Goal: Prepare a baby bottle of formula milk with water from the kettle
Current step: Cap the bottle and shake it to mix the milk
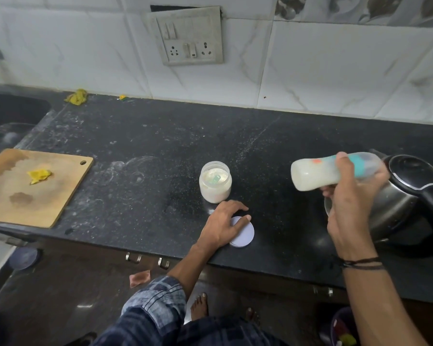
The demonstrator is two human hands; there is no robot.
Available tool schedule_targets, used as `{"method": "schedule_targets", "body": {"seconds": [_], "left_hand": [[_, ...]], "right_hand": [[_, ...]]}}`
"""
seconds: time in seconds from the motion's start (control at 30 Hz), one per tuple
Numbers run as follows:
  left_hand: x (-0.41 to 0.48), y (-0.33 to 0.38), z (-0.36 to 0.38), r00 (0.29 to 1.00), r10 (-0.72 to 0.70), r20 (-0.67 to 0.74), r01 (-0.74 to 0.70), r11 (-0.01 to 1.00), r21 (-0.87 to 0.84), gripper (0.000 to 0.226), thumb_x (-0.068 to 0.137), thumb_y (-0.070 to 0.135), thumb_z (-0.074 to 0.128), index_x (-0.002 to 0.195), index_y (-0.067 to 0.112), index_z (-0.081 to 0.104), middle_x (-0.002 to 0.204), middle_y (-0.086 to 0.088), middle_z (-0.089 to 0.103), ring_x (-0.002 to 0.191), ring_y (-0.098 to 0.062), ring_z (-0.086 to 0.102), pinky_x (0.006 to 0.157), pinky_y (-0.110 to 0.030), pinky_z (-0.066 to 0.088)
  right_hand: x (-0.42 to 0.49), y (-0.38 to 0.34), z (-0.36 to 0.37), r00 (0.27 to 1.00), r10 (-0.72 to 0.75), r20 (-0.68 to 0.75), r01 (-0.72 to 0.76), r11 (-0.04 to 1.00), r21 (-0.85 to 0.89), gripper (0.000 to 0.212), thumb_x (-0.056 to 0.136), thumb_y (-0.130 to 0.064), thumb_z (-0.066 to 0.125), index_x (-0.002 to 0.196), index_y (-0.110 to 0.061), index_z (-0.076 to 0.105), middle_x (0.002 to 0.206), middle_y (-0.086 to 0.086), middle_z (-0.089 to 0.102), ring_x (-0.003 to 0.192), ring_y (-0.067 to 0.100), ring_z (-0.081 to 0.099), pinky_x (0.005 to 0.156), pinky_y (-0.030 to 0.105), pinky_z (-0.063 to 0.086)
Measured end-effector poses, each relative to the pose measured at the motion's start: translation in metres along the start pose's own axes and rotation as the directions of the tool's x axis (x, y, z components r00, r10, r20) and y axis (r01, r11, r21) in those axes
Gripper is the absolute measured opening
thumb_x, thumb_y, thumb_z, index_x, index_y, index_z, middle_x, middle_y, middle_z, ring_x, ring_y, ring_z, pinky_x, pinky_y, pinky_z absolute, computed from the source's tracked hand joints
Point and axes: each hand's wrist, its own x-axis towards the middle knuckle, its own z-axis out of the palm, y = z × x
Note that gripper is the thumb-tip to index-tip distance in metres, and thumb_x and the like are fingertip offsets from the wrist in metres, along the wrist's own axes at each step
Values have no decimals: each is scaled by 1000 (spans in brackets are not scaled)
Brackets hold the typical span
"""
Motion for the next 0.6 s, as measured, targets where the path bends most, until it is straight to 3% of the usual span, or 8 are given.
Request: {"method": "schedule_targets", "body": {"seconds": [0.1,0.17,0.27,0.4,0.5,0.6], "left_hand": [[0,-2,1,1000,14,1,-14,1000,-2,30,99,49,60,119,28,68,119,15,66,111,-3,54,94,-25,45],[0,-2,1,1000,17,-1,-17,1000,-5,31,99,49,59,119,27,68,119,15,67,110,-3,54,94,-22,43],[0,-2,2,1000,22,-13,-22,1000,5,32,99,50,58,118,27,69,119,14,67,110,-4,54,94,-23,43],[0,-4,2,999,32,-6,-32,999,2,32,99,51,58,118,28,68,119,15,66,110,-3,54,94,-25,45],[0,-3,2,1000,25,-9,-25,1000,2,31,98,52,58,118,30,67,119,17,66,110,-2,53,94,-24,44],[0,-6,3,1000,28,-15,-28,1000,9,30,98,52,59,117,31,67,119,17,66,109,-1,53,93,-23,44]], "right_hand": [[-4,4,0,975,55,215,-27,991,-132,55,76,-41,81,123,-41,52,94,-11,70,68,1,69,44,19,46],[-5,1,-2,984,37,173,-23,997,-79,53,72,-48,81,117,-50,52,92,-18,72,74,1,71,47,20,49],[1,-1,-2,999,30,37,-30,999,19,64,73,-52,80,127,-36,48,93,-14,71,72,3,70,46,21,47],[-6,1,-1,952,80,294,-42,990,-134,62,65,-51,80,121,-44,53,95,-9,71,71,4,70,45,20,47],[-2,1,-3,968,102,230,-100,995,-21,57,72,-47,79,122,-40,52,101,-10,71,81,6,73,46,20,47],[-1,3,-2,945,120,304,-91,990,-108,49,80,-38,79,120,-43,52,107,0,67,75,4,72,44,20,47]]}}
